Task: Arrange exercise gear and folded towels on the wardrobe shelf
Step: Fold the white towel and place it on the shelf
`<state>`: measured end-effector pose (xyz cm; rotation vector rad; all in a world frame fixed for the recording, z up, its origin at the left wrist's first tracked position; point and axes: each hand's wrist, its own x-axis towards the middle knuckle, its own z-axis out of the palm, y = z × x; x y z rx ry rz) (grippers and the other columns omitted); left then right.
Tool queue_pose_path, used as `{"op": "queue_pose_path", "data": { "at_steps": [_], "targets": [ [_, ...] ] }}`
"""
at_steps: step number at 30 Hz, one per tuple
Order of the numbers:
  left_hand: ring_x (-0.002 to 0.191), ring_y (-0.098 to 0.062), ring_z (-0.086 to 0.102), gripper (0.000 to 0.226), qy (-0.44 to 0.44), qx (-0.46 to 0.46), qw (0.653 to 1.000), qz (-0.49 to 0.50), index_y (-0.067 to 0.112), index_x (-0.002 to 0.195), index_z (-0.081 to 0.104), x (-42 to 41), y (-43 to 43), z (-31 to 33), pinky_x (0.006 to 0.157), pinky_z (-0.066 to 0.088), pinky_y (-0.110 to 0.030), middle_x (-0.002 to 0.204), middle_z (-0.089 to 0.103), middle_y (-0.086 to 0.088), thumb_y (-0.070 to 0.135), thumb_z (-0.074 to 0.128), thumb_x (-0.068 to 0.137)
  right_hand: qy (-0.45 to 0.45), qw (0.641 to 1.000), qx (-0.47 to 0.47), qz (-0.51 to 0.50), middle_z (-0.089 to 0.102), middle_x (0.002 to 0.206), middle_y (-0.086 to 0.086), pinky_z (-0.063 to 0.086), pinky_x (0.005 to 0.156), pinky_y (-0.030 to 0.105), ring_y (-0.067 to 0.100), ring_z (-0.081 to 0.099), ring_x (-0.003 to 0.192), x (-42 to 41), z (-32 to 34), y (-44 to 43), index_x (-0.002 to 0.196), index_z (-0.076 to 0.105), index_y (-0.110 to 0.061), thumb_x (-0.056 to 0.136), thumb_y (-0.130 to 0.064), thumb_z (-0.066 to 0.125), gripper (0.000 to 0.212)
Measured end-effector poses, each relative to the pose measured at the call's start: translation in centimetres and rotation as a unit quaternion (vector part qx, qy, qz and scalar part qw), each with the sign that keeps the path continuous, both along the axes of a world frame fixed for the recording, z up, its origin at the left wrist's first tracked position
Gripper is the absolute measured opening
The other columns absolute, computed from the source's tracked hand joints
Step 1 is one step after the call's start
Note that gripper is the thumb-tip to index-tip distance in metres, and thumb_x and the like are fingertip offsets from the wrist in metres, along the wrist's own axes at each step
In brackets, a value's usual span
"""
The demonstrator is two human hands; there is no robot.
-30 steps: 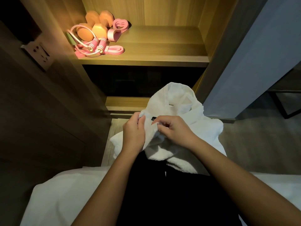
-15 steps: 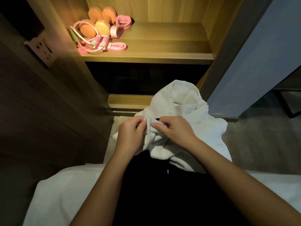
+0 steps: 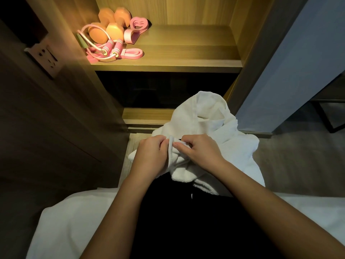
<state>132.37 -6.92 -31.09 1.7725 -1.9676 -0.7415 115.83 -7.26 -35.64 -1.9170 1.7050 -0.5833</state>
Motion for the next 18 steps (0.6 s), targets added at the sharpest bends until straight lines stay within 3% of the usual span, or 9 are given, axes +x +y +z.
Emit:
{"op": "queue_pose_path", "data": {
  "at_steps": [4, 10, 15, 18],
  "targets": [
    [0.083, -0.019, 0.058, 0.03, -0.005, -0.002, 1.0, 0.008, 0.008, 0.1, 0.072, 0.0, 0.0, 0.0, 0.07, 0.038, -0.026, 0.094, 0.07, -0.009, 0.021, 0.045, 0.101, 0.007, 1.0, 0.004, 0.003, 0.05, 0.055, -0.003, 0.03, 0.052, 0.03, 0.014, 0.047, 0.059, 0.0, 0.1, 0.0, 0.06, 0.047, -0.022, 0.09, -0.059, 0.05, 0.048],
    [0.085, -0.023, 0.059, 0.032, 0.003, 0.007, 1.0, 0.005, 0.005, 0.096, 0.072, -0.1, 0.0, 0.3, 0.079, 0.047, -0.036, 0.091, 0.07, -0.01, 0.019, 0.044, 0.101, 0.011, 1.0, -0.005, 0.001, 0.051, 0.056, -0.001, 0.033, 0.054, 0.031, 0.016, 0.049, 0.06, 0.0, 0.0, 0.1, 0.064, 0.052, -0.017, 0.091, -0.058, 0.05, 0.049],
    [0.069, -0.023, 0.056, 0.036, 0.024, 0.042, 0.999, 0.009, 0.005, 0.078, 0.064, -0.3, 0.1, 0.1, 0.063, 0.044, -0.034, 0.07, 0.061, -0.01, 0.031, 0.052, 0.098, 0.038, 0.999, -0.004, 0.001, 0.049, 0.056, -0.004, 0.028, 0.052, 0.031, 0.016, 0.049, 0.061, 0.1, -0.2, 0.0, 0.059, 0.042, -0.025, 0.091, -0.058, 0.049, 0.046],
    [0.062, -0.022, 0.046, 0.034, 0.01, 0.04, 0.999, 0.029, 0.001, 0.074, 0.058, -0.3, -0.1, -0.7, 0.055, 0.034, -0.033, 0.066, 0.055, -0.012, 0.026, 0.052, 0.097, 0.029, 0.999, -0.029, 0.01, 0.059, 0.074, -0.009, 0.036, 0.059, 0.031, 0.013, 0.053, 0.071, -0.2, -0.3, 0.3, 0.077, 0.058, -0.029, 0.089, -0.057, 0.054, 0.031]
  ]
}}
